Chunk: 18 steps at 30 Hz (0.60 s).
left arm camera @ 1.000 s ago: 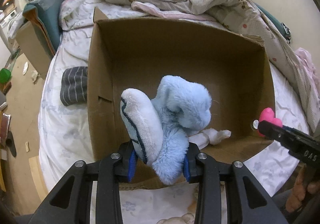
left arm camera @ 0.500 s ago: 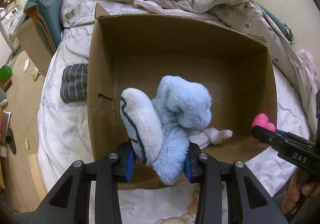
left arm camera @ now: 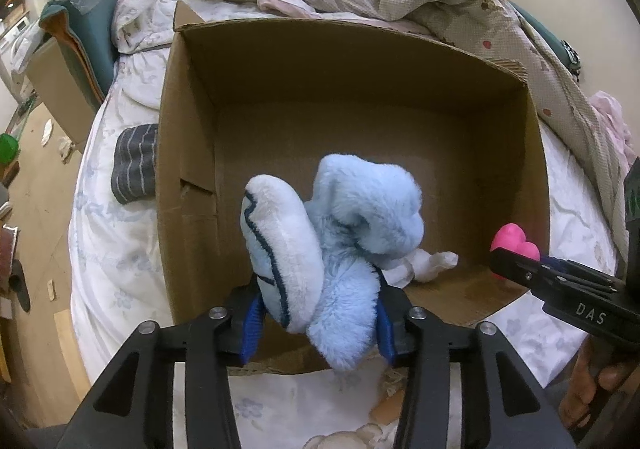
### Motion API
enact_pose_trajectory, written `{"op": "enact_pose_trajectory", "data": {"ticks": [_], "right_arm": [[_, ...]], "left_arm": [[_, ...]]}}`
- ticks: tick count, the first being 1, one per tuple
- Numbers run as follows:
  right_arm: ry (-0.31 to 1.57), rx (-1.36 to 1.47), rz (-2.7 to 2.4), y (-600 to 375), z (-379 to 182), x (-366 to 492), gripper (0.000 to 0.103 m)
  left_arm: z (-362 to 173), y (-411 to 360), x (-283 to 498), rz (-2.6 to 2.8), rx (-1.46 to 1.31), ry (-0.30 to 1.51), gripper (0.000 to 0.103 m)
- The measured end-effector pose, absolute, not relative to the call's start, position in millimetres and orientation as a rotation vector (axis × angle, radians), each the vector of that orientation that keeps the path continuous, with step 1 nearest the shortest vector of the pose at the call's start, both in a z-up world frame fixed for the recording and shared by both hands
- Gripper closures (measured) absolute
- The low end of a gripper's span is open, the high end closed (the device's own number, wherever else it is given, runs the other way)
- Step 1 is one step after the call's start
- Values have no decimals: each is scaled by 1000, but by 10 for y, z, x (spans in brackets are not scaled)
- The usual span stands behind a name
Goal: Organize soft objects
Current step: 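Carry the slipper and pink duck into the box and release both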
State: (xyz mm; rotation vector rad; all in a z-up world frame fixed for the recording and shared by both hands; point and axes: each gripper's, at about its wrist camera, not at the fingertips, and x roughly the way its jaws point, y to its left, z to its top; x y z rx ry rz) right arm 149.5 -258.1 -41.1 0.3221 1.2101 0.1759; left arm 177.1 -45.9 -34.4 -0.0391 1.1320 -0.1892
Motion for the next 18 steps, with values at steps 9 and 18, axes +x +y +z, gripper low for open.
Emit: {"op": "enact_pose_trajectory", "data": {"ticks": [9,18], "right_arm": [[1198,346,183,-2608,-402,1494,53],[1071,396,189,-2687,-186,1460,23]], "left_arm": [[-270,-475,1762,-169,-21,1107,37],[-197,-454,1771,-152,12,1084,36]]}}
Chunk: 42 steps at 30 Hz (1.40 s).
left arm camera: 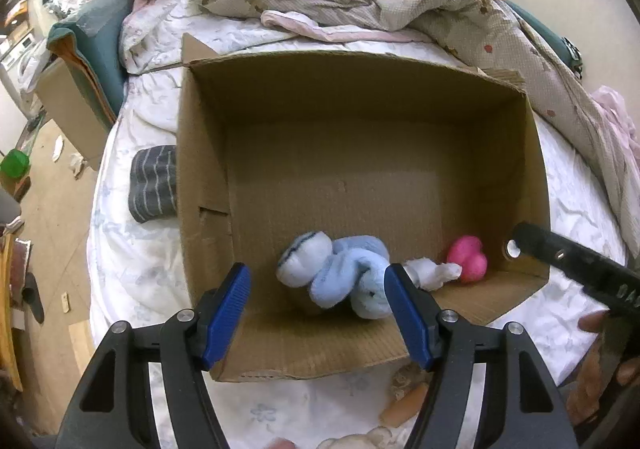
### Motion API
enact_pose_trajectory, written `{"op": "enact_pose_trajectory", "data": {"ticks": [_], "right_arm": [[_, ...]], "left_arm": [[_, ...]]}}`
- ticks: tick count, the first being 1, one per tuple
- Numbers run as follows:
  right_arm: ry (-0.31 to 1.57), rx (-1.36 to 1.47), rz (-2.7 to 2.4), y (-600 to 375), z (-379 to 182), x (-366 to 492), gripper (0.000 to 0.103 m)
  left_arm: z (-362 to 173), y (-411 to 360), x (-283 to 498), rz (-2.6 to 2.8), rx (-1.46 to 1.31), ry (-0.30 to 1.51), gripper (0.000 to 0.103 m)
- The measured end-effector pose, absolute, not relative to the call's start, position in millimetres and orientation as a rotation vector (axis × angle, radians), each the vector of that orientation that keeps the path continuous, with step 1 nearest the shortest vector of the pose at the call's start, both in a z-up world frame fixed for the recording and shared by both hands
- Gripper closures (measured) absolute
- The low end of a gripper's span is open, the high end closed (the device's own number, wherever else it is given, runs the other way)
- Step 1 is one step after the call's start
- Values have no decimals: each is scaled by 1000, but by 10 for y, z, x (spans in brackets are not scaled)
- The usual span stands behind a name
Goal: Organize soft objects
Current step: 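Carry the slipper and pink duck into the box and release both, then move both grippers back toward the remaining items beside the box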
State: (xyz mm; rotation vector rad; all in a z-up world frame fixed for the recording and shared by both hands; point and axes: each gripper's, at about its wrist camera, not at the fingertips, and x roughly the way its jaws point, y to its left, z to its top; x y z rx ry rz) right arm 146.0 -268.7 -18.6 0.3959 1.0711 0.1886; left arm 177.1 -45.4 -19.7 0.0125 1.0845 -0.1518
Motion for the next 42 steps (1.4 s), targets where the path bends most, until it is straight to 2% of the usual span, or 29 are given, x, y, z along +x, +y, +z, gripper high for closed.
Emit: {"op": "enact_pose_trajectory", "data": {"ticks": [4,6,9,12,15,26,42], "right_arm": [[1010,398,191,-2710,-74,1442,23],[1010,396,189,-2715,-63,1454,23],[1015,399,190,-2718,-71,1475,23],[1003,414,180,-2742,-47,1460,22],[997,433,185,-2780,-31,1414,20],[962,396,193,-2754,177,1207,20],[1019,336,193,-2628,155,774,20]], "left_arm": [[-155,-406,1770,-132,-13,1069,36],[-147,-399,1773,-127,-14,1070,30],[-101,-383,1762,-114,-27,1059,29],[-2,-383,1715,-114,-19,1013,19],[73,-362,1656,-114,-11,984,16],[185,-154,1421,-69,-54,988,16],[-27,-48,940,-9,-67,1081,16]]}}
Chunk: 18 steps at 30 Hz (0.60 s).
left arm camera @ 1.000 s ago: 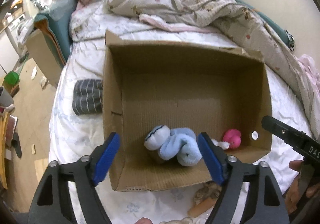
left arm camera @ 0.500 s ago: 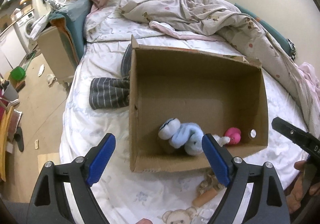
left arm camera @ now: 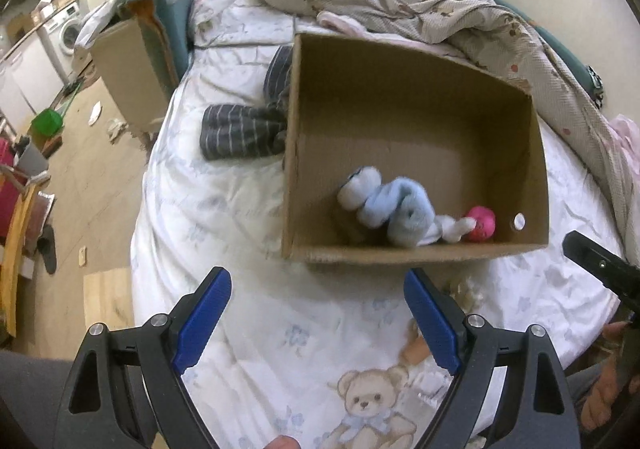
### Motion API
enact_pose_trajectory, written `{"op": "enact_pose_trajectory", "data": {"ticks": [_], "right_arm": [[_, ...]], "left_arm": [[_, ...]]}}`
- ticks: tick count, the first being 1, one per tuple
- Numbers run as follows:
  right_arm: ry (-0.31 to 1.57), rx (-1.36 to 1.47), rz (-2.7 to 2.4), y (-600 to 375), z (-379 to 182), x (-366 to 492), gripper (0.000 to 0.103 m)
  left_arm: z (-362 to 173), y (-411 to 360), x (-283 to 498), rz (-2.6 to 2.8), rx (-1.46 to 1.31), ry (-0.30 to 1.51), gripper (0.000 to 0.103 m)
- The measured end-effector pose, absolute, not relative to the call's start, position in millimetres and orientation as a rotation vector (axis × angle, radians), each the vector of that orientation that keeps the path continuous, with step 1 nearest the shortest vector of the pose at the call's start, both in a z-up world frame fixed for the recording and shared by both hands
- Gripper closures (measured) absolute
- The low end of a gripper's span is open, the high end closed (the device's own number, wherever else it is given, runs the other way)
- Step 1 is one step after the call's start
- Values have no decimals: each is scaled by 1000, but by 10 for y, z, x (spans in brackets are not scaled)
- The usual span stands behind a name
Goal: Organize soft objects
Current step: 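Move both grippers back toward the remaining items beside the box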
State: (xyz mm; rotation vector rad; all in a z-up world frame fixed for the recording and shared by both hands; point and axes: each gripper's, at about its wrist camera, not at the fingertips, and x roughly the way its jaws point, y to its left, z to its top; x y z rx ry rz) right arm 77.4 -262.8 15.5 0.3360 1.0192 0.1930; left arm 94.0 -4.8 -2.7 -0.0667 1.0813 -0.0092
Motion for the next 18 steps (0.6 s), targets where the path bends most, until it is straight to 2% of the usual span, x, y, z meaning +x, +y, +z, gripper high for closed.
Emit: {"op": "enact_pose_trajectory", "data": {"ticks": [18], "right_arm": [[1150,395,177,-2497,-144,339,20]], "left_arm": [[-146,22,536,-5,-77,1138,16]]}}
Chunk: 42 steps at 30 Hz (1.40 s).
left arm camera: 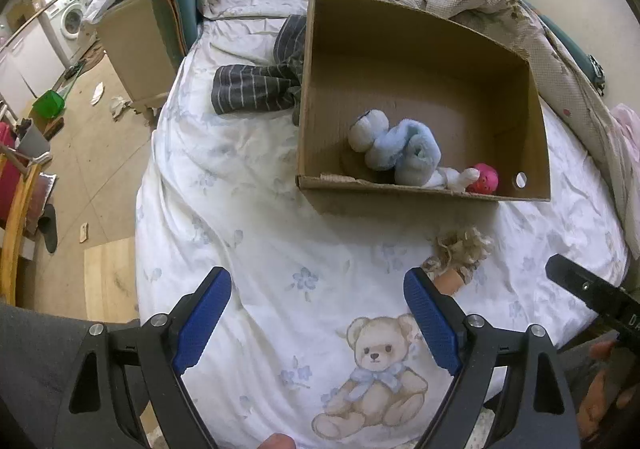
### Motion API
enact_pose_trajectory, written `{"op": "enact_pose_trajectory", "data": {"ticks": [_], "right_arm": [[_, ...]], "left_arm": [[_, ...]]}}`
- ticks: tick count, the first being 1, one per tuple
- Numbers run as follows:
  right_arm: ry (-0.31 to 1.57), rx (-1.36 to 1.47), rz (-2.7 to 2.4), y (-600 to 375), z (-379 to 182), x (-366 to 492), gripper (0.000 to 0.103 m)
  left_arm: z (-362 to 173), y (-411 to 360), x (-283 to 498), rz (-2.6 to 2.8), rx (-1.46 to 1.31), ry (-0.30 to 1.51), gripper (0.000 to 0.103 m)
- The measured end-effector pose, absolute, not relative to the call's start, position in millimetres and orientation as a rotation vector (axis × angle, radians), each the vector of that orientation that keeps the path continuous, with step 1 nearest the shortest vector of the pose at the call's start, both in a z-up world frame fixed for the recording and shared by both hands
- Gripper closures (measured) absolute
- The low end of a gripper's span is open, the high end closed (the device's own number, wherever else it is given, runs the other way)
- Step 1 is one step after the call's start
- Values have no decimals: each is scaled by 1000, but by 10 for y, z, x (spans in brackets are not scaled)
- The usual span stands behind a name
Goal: Organize soft objects
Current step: 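Move both grippers back toward the remaining items beside the box, then grasp the clear plastic bag with the left gripper while the right grasps the tan cylinder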
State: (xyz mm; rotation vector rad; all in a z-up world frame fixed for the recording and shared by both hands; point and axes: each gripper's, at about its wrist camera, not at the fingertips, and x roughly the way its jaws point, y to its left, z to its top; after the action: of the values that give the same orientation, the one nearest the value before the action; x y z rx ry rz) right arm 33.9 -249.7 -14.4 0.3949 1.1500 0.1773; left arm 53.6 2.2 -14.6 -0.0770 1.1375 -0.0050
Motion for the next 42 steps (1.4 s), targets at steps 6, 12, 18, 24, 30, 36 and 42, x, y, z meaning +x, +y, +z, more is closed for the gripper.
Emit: {"op": "enact_pose_trajectory", "data": {"ticks": [6,12,18,24,30,36,42], "right_arm": [[1182,422,152,-2557,-218,255,20],[1228,454,104,-2647,-335,292,20],[1252,520,81,-2765,-413,303,20],[1244,574,93,-2859,-410,296,20],[1217,638,125,-2957,-360,273,20],[1212,662,152,-2961,-349,290,20],[1195,672,173,-2944,-306,295,20]], "left_arm": [[-286,-50,518,-34,-63,1189,16],[-594,-322,466,-159,-69,1311,16],[-741,-784,378,-280,-49,1353,23],[-913,-1125,337,-292,-38,1376,35],[-1173,-1377,328,-286,-44,1440,42],[-1246,-1499,307,-247,13,1401,56],[-1209,-1428,280,-295,-11,1381,72]]}}
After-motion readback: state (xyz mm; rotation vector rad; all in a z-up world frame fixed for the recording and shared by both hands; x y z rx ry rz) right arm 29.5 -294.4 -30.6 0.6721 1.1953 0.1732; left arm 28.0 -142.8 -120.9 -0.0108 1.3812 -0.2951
